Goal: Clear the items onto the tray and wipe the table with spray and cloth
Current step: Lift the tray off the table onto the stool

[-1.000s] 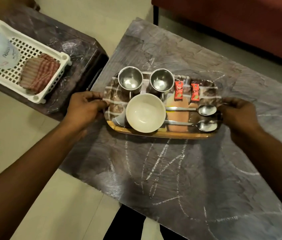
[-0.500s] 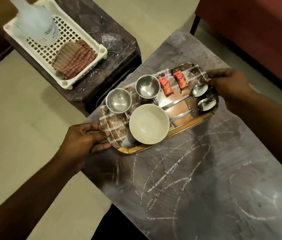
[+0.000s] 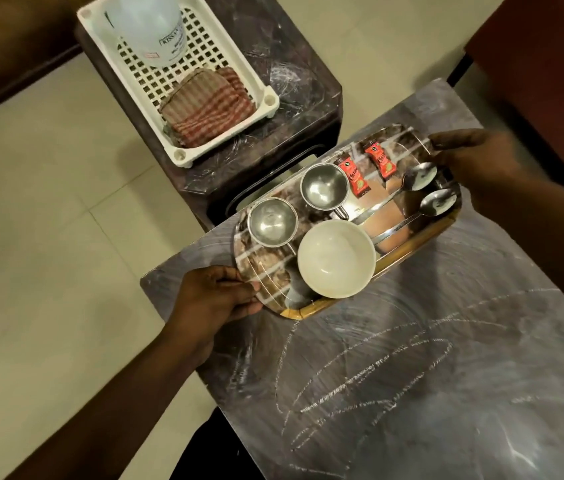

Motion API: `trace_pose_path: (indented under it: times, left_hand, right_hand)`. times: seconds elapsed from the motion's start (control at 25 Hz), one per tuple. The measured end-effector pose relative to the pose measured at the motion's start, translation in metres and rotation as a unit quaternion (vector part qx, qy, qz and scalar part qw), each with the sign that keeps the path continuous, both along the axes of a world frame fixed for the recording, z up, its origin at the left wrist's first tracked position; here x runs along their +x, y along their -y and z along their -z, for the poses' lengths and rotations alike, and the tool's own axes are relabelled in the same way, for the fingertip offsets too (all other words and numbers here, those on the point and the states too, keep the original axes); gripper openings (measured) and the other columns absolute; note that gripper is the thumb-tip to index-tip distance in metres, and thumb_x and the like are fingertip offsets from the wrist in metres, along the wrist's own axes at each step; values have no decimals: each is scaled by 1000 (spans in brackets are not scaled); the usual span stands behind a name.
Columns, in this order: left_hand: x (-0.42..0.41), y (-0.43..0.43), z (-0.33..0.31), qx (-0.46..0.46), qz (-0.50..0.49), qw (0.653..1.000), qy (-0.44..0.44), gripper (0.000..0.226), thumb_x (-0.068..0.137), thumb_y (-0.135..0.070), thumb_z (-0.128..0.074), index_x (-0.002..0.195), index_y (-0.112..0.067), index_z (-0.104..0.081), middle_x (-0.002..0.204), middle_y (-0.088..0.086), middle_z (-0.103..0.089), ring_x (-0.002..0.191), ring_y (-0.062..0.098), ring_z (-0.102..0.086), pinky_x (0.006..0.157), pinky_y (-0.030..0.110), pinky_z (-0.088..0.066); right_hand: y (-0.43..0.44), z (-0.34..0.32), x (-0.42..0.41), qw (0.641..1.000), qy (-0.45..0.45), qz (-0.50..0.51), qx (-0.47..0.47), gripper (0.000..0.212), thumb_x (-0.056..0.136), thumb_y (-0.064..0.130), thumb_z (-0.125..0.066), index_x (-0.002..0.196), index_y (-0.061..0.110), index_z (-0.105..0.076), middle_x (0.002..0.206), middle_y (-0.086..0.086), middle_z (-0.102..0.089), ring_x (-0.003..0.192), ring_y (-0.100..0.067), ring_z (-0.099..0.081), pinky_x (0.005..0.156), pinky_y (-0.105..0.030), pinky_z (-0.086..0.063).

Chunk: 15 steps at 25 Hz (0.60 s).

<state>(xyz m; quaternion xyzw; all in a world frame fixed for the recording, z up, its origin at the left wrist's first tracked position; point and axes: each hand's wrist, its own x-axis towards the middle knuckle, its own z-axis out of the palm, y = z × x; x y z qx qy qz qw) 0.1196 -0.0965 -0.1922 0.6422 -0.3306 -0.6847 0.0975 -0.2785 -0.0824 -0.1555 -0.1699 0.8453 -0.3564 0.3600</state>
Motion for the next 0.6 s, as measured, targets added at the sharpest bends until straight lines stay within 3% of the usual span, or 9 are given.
trace_pose_path:
  times: [0.16, 0.36, 0.48, 0.6]
  left_hand:
    - [2, -2, 3, -4, 14, 1000, -1, 14, 91, 0, -84, 104, 3, -79, 97, 14, -88, 88, 25, -87, 77, 33, -71]
    - [2, 2, 4, -17, 48, 998, 26, 14, 89, 0, -87, 100, 3, -79, 89, 18, -86, 78, 26, -86, 66, 28, -69]
    - [8, 20, -2, -26, 127, 989, 66, 14, 88, -3, -89, 92, 4, -78, 84, 21, -84, 71, 29, -84, 61, 33, -70]
    - [23, 50, -15, -90, 226, 962, 127, 19, 92, -18, -89, 90, -2, -79, 79, 13, -84, 64, 25, -81, 58, 33, -68]
  right_hand:
    - [5, 5, 1, 1000, 4, -16, 3, 33, 99, -8, -59, 127, 4, -74, 106, -7, -76, 83, -12, -72, 68, -21, -58]
    - [3, 10, 2, 1000, -2, -1, -2, 37, 100, -8, -58, 130, 7, -73, 118, -9, -75, 95, -17, -74, 73, -23, -56]
    - [-1, 5, 6, 1000, -8, 0, -7, 33, 100, 0, -62, 129, 10, -74, 109, -1, -76, 90, -11, -74, 72, -21, -55]
    - [-3, -14, 14, 998, -57, 13, -17, 35, 101, 6, -63, 135, 14, -71, 125, 0, -71, 97, -4, -67, 81, -23, -55]
